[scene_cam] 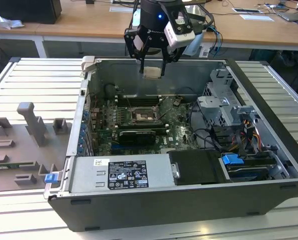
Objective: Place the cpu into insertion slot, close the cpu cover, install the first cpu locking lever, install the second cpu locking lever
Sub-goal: 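Place the cpu into insertion slot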
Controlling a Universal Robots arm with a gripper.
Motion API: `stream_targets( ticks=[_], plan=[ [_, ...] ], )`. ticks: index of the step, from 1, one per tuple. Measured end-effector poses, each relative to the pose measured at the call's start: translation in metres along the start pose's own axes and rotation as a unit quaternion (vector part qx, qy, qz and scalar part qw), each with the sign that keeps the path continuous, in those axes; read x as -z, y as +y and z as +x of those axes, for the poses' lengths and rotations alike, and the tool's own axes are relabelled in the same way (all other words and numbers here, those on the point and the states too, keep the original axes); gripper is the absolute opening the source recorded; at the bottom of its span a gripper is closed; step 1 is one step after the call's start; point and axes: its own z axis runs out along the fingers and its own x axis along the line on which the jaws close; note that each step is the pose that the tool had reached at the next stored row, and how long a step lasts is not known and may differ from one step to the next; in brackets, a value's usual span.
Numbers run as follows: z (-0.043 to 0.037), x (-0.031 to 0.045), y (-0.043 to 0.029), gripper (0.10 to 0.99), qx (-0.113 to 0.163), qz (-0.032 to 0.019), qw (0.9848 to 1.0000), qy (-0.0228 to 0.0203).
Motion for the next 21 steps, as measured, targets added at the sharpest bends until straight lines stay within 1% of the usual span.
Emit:
stream_targets(
  ticks=[21],
  plan=[
    [0.0003,0.0,0.0,0.541,-0.023,-0.0004,0.9997,-0.002]
  ],
)
